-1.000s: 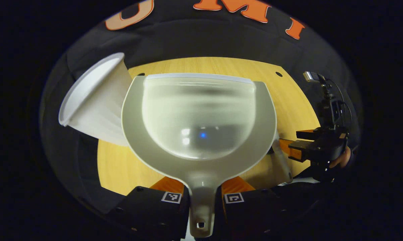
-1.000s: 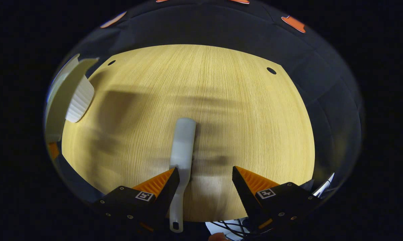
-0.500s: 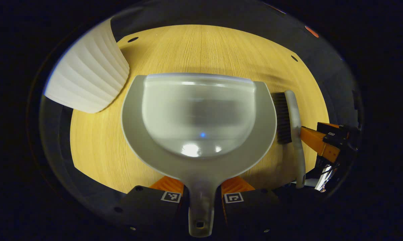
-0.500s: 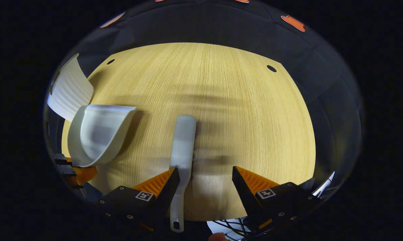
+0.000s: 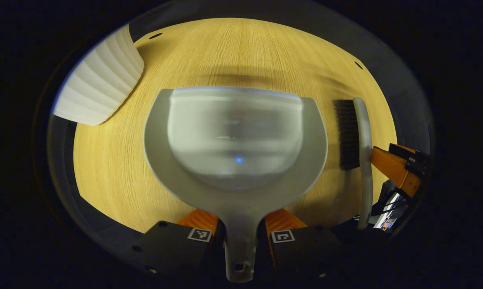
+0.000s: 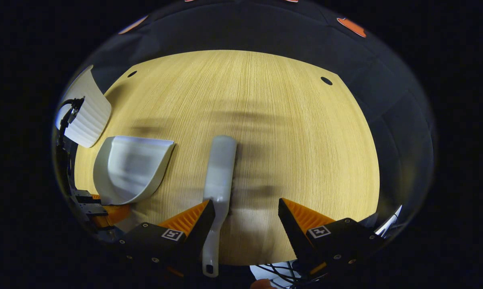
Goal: Pick up the small broom and dustpan from the desktop, sweep the trash into the dustpan with the broom, and then empty the trash into the garbage bin.
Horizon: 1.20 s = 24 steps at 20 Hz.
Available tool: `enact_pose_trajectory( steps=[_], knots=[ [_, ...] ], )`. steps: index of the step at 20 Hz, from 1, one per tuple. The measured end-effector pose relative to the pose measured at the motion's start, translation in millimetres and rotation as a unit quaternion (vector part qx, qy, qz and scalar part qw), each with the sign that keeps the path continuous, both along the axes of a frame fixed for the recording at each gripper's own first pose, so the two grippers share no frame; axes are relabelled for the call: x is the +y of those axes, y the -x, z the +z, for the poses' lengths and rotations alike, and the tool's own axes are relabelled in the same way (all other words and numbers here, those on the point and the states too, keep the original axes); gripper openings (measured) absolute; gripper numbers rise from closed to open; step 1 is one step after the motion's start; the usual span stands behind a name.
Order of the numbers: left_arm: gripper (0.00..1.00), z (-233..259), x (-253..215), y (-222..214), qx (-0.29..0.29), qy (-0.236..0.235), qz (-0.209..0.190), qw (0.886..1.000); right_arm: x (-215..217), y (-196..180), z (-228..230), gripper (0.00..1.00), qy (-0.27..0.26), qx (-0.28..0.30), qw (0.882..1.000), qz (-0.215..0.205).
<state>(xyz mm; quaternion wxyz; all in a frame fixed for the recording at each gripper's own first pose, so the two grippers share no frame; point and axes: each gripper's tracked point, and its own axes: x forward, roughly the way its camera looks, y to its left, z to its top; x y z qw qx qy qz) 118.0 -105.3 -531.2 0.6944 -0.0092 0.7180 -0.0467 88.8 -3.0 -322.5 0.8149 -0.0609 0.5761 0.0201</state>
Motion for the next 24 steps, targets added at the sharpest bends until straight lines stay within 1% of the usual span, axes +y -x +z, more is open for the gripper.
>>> enact_pose_trajectory(
  steps=[3,4,6,7,8,10,14,17,19,20,22,24],
  knots=[
    [0.58,2.6,-0.4,-5.2,-0.010,-0.001,-0.011,1.000,0.0,-0.6,-0.4,0.96,-0.001,0.000,1.000,0.000],
    [0.60,1.8,-0.3,-4.3,-0.008,-0.001,-0.010,1.000,0.0,-0.7,-1.0,0.96,-0.002,0.000,1.000,0.000],
    [0.62,3.8,-2.8,-4.6,-0.009,0.005,-0.009,1.000,0.5,-0.9,0.1,0.96,-0.003,0.000,1.000,-0.002],
    [0.65,5.6,-4.3,-3.6,-0.008,0.009,-0.008,1.000,-0.4,-0.6,0.3,0.96,-0.004,0.000,1.000,-0.004],
    [0.65,9.2,-5.5,-3.4,-0.009,0.015,-0.007,1.000,-0.9,-1.2,0.2,0.96,-0.005,0.000,1.000,-0.004],
    [0.68,17.0,-5.0,-2.1,-0.013,0.019,-0.009,1.000,-2.9,-1.1,1.8,0.96,-0.006,-0.001,1.000,-0.007],
    [0.68,36.7,-0.9,-3.9,-0.032,0.015,-0.005,0.999,-2.8,-1.7,12.1,0.96,-0.018,-0.011,1.000,-0.020],
    [0.69,54.5,4.8,-12.3,-0.064,0.006,-0.013,0.998,-6.2,-5.6,23.4,0.96,-0.019,-0.028,0.999,-0.023],
    [0.69,71.5,4.9,-26.8,-0.100,0.004,-0.019,0.995,-8.2,-7.9,35.9,0.96,-0.023,-0.043,0.998,-0.027],
    [0.69,80.8,3.8,-37.3,-0.125,0.000,-0.021,0.992,-9.9,-11.5,44.4,0.96,-0.024,-0.058,0.998,-0.030],
    [0.69,99.3,6.0,-64.0,-0.183,-0.010,-0.026,0.983,-16.0,-23.0,61.2,0.96,-0.019,-0.092,0.995,-0.031],
    [0.73,117.2,7.6,-77.4,-0.233,-0.003,-0.022,0.972,-19.3,-31.6,80.6,0.96,-0.019,-0.126,0.991,-0.035]
  ],
)
